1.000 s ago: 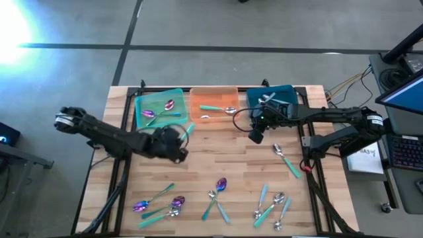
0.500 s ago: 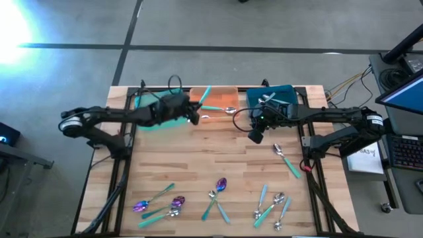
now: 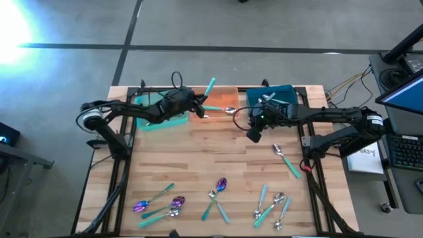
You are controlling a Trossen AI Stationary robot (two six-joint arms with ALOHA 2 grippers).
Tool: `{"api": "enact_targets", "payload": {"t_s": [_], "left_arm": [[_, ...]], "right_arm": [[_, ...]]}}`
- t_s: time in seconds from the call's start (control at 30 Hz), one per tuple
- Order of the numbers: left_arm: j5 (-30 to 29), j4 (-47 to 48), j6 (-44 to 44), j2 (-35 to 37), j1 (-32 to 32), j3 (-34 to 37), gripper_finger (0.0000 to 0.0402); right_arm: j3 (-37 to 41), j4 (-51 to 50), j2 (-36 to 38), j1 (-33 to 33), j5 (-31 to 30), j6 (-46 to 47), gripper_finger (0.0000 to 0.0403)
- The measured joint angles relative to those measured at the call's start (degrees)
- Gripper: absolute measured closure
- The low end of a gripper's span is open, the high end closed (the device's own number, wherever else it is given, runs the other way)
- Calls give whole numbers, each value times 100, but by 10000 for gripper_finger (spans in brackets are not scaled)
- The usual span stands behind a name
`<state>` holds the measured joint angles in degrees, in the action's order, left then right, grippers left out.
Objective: Sort silverware by color (type)
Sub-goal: Put the green spoon into the orange bin, then put the blue spoon into the green bin
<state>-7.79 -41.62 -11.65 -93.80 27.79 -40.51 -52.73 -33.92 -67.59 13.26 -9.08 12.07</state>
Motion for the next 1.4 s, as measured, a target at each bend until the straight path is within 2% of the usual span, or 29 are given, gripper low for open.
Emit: {"api": "enact_targets", "payload": {"t_s": [0.37,0.7,0.77,0.83,0.93,1.03,1.17,1.3,1.4], "left_arm": [[-66,-299,69,-178,92,0,365],[18,-297,70,-172,95,0,253],[497,-297,1,-170,101,0,235],[1393,-320,-86,-153,99,0,227],[2801,-396,-247,-123,20,0,226],[3744,-437,-697,-91,-201,0,234],[3891,-380,-1672,-88,-670,2,244],[4051,-296,-2053,-6,-1288,20,248],[4150,140,-2239,270,-1778,22,248]], "right_arm": [[0,-4,0,0,0,-10,335],[0,-6,0,0,0,-26,335],[0,-6,0,0,0,-25,335],[0,-8,0,0,2,-17,335],[0,-13,0,0,3,-27,335],[0,-46,0,-3,10,-27,335],[0,-114,0,-89,47,-23,335],[0,-231,0,-227,51,42,335],[0,-264,0,-337,50,84,335]]}}
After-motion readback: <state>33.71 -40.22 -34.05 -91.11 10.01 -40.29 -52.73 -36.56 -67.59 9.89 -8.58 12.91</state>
